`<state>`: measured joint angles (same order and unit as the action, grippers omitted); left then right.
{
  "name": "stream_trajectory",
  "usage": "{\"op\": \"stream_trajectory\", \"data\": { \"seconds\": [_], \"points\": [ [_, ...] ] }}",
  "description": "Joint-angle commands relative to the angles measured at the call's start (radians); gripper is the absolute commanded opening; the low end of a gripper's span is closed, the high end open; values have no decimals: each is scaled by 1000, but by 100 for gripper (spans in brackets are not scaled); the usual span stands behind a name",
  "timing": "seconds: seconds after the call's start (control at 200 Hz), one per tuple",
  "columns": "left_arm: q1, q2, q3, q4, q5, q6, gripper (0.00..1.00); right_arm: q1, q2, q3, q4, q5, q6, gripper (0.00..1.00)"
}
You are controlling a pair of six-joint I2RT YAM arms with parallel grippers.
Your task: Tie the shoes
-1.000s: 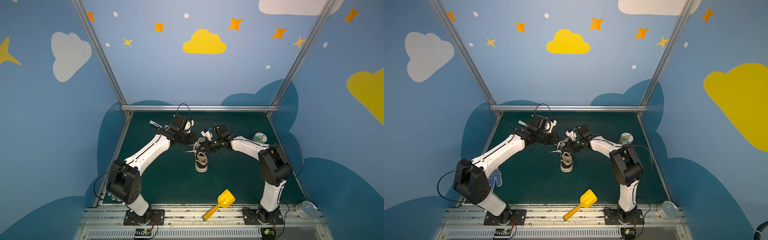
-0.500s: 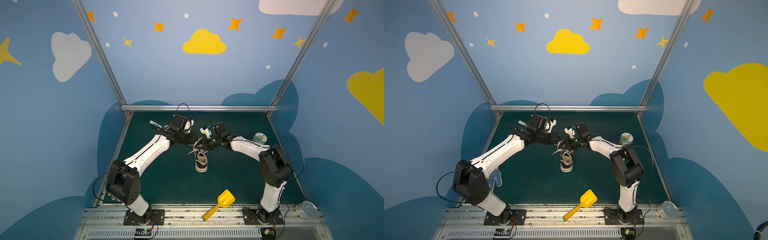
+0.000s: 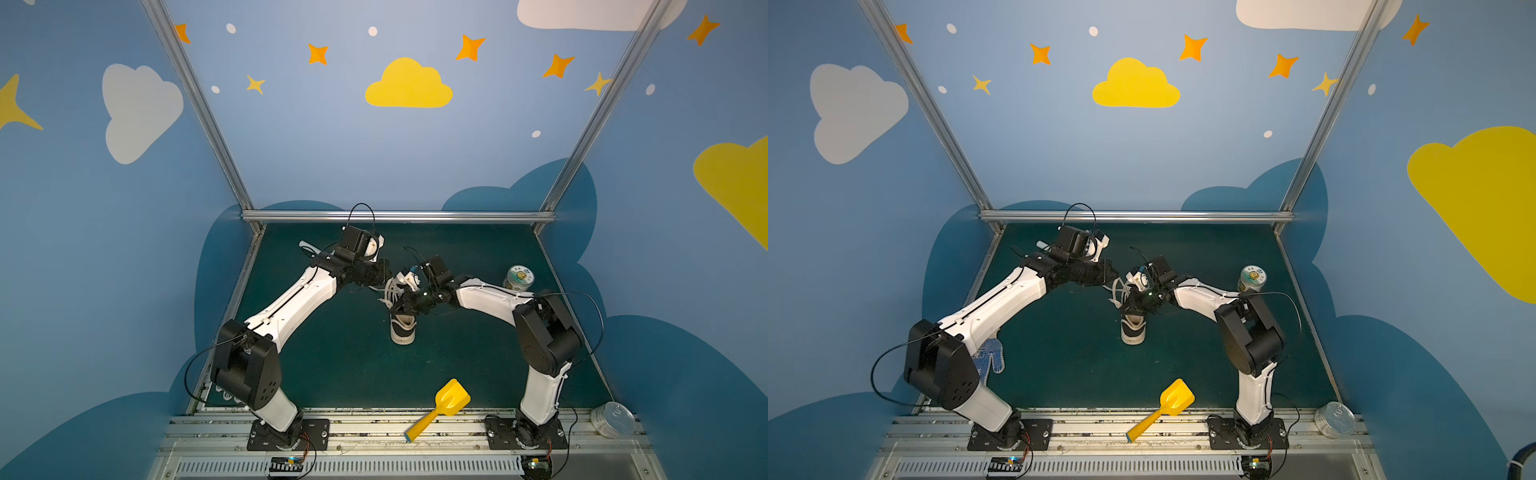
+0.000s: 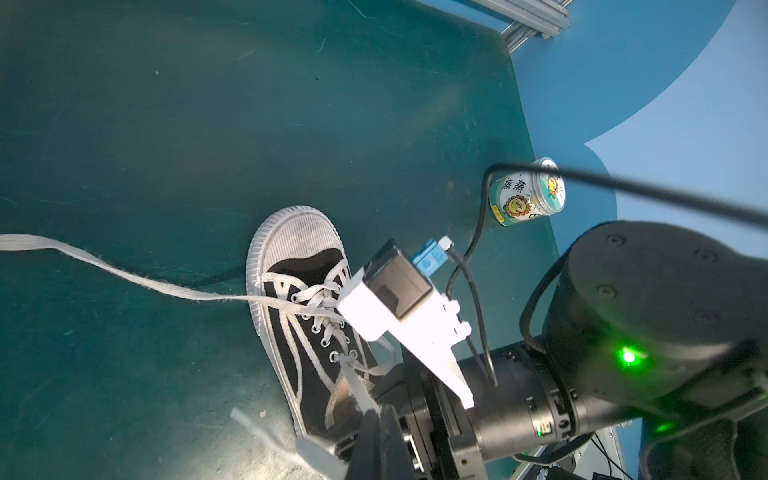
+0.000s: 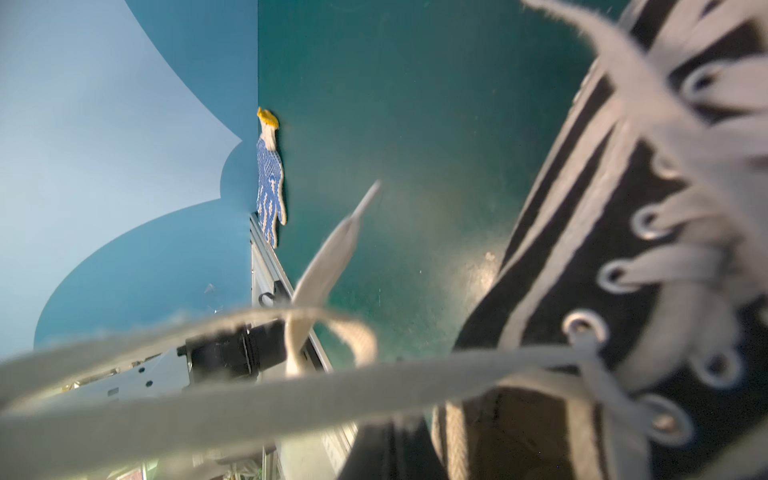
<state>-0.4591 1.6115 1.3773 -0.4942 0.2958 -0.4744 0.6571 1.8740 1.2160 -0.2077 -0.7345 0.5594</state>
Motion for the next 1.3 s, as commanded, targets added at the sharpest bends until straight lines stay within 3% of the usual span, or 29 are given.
{"op": "stream_trajectory", "data": {
  "seconds": [0.0, 0.255, 0.436, 0.841, 1.297],
  "points": [
    [5, -15, 20, -8, 12, 12, 3, 24, -61, -21, 16, -41, -32, 0],
    [5, -24, 22, -16, 8, 16, 3, 17, -164, -81, 1, 62, -30, 1],
    [3, -12, 29, -26, 15, 20, 3, -14, -214, -75, -29, 72, -41, 13],
    [2, 49, 19, -104, -2, 91, 3, -178, -279, -36, -185, 47, -148, 16],
    [-36, 279, 126, -6, 109, 57, 3, -317, -304, -15, -277, 14, -227, 16]
  ]
}}
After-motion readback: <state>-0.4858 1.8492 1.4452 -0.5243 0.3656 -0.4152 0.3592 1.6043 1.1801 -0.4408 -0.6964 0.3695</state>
